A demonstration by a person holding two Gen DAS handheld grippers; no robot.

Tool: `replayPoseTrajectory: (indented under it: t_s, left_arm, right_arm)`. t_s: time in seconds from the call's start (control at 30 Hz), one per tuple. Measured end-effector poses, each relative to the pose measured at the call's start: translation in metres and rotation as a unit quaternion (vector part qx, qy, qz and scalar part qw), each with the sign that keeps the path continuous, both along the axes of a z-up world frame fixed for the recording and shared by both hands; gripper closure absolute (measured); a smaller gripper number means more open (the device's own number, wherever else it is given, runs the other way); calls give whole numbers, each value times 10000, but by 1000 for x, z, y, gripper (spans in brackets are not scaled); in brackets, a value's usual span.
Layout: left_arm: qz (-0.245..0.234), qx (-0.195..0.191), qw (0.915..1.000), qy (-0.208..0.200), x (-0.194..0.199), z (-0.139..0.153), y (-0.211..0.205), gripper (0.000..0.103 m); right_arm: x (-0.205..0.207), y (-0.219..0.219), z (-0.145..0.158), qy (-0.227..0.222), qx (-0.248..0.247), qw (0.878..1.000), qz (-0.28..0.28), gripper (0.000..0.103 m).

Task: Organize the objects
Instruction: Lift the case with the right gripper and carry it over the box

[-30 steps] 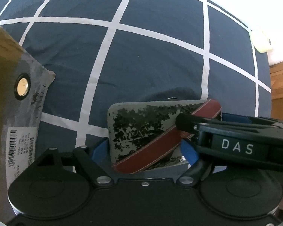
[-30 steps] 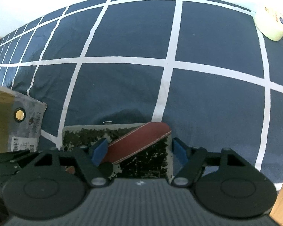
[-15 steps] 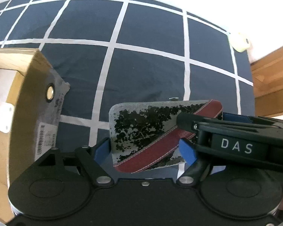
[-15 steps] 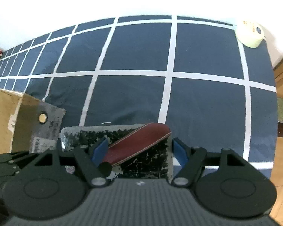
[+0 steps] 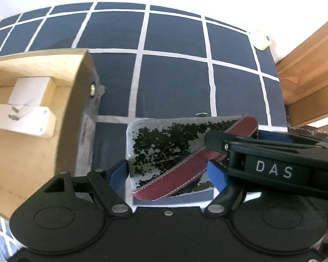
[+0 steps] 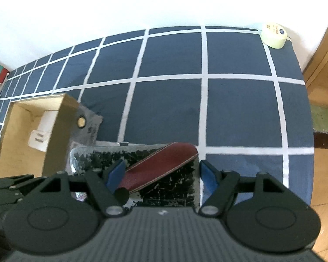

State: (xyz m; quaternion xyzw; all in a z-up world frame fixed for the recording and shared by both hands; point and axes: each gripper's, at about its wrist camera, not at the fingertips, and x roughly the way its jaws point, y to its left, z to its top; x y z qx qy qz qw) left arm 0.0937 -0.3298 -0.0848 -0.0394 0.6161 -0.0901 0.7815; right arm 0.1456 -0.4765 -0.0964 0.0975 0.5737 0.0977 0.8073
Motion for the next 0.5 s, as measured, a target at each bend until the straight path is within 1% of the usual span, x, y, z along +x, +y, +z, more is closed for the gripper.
replayPoseTrajectory:
  t_s: [0.23,0.5]
  left_arm:
    - [-115,34,9999,-107,-24,20,30,27]
    - [-281,92,9994,-199,-37,39,79,27]
  right_arm:
    - [-31,31,21,-121,38,9999,-110,30]
    - [-51,82,38,-208,92,9994,-271,30]
